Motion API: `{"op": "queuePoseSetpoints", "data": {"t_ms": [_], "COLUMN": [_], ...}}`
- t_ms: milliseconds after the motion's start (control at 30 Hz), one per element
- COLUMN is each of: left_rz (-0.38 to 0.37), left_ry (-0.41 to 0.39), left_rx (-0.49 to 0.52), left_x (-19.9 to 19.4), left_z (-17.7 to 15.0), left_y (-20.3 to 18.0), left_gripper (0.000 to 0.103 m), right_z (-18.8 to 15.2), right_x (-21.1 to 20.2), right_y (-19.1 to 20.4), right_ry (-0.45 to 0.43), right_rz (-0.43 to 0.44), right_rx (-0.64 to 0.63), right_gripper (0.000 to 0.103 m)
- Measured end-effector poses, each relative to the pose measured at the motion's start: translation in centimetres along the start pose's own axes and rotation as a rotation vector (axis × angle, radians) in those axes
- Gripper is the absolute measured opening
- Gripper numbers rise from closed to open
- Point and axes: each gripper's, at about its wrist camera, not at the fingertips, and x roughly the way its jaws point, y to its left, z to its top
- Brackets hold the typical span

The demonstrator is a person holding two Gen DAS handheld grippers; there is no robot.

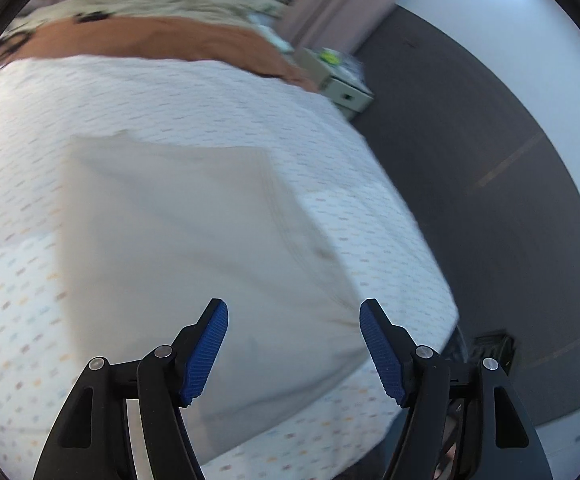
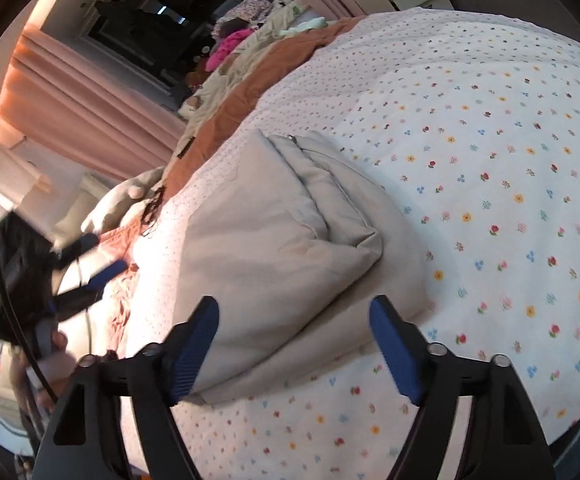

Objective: Fold large clothes

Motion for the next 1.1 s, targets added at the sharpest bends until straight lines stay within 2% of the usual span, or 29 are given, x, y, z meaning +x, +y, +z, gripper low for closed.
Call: {"op": "queuePoseSetpoints", "data": {"t_ms": [233,300,333,367,400,467,567,733,767,867,900,1100], "left_rz": [0.113,0.142,0.157,0.169,0.177,0.19,0.194,0.184,0.182,0.16,0.149,0.166], "left_ry": [-0.034,-0.035,-0.034,-0.032,-0.027,-0.011,0.008,0.041,0.048,0.091,0.105,0.105], "left_rx": [-0.125,-0.154,-0.17,-0.185,-0.197,-0.217,-0.23,-0.21,-0.203,-0.185,-0.182,-0.159], "left_x": [-2.8,-3.4,-3.7,-3.5,-3.5,-3.2,-2.6,-0.5,-0.1,1.4,1.9,2.4], "left_z": [-2.3,-3.2,-3.7,-3.9,-4.3,-4.9,-5.8,-6.2,-6.4,-6.9,-7.0,-7.3], "left_y": [6.8,8.6,9.3,9.9,10.7,11.8,12.9,12.7,12.5,11.9,11.7,11.2], "left_gripper": [0.07,0.07,0.07,0.07,0.07,0.07,0.07,0.07,0.067,0.046,0.042,0.042], "right_z": [0.7,1.1,1.3,1.5,1.6,2.0,2.0,1.2,0.9,0.2,-0.1,-0.5], "right_x": [3.6,4.1,4.4,4.4,4.3,3.7,2.6,0.8,0.6,-0.1,-0.1,1.1], "right_y": [-1.2,-0.9,-0.9,-0.9,-0.9,-0.9,-0.2,-0.6,-0.9,-2.5,-3.1,-5.6], "right_ry": [0.051,0.042,0.041,0.038,0.028,-0.005,-0.039,-0.058,-0.06,-0.069,-0.069,0.037], "right_rz": [-0.023,-0.036,-0.048,-0.064,-0.067,-0.05,-0.047,-0.046,-0.049,-0.071,-0.079,-0.097], "right_rx": [0.052,0.039,0.034,0.033,0.034,0.029,0.0,-0.006,0.0,0.029,0.041,0.089], "right_gripper": [0.078,0.067,0.052,0.03,0.022,0.014,0.012,0.011,0.01,0.01,0.01,0.012]}}
